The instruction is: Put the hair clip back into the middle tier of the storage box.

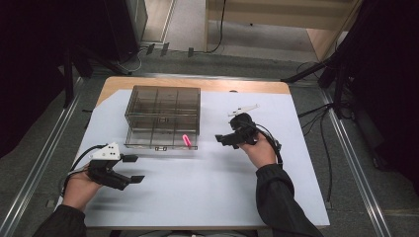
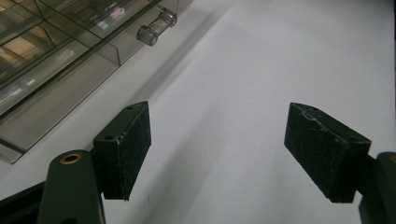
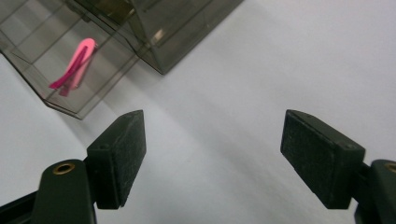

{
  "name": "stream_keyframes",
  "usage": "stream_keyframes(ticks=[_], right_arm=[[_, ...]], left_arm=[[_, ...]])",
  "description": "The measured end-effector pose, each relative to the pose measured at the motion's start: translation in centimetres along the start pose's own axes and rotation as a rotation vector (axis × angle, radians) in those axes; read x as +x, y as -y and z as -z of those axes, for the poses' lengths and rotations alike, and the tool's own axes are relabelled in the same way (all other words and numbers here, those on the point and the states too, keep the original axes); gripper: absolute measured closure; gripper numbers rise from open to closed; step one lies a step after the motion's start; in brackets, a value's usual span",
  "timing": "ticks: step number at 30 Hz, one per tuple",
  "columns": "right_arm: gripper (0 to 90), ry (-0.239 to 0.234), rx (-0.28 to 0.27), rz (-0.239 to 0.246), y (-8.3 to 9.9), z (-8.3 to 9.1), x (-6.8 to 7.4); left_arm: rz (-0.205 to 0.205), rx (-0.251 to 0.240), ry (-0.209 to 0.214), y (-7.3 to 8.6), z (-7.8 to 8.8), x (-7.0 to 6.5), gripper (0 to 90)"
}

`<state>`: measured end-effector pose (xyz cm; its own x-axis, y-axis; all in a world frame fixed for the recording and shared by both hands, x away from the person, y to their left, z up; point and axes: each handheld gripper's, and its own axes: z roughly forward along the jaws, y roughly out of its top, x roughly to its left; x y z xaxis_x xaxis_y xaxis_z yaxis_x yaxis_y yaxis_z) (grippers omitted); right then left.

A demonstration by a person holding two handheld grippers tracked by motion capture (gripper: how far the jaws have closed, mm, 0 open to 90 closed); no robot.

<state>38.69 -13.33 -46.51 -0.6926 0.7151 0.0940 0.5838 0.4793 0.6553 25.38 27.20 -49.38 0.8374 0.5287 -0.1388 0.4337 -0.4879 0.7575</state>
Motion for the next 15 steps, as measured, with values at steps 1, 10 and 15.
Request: stream_keyframes(ticks=[1, 10, 15], right_arm=[[21.3, 0.003, 0.003, 0.000, 0.1, 0.0, -0.2], [19.6, 0.008, -0.011, -0.001, 0.7, 0.1, -1.4], [19.6, 0.008, -0.011, -0.006, 0.9, 0.1, -1.9]], left_arm=[[0.001, 0.000, 0.001, 0.0, 0.0, 0.0, 23.8], [-0.001, -0.001, -0.001, 0.0, 0.0, 0.0, 23.8], [0.002, -0.001, 0.000, 0.0, -0.1, 0.0, 23.8]])
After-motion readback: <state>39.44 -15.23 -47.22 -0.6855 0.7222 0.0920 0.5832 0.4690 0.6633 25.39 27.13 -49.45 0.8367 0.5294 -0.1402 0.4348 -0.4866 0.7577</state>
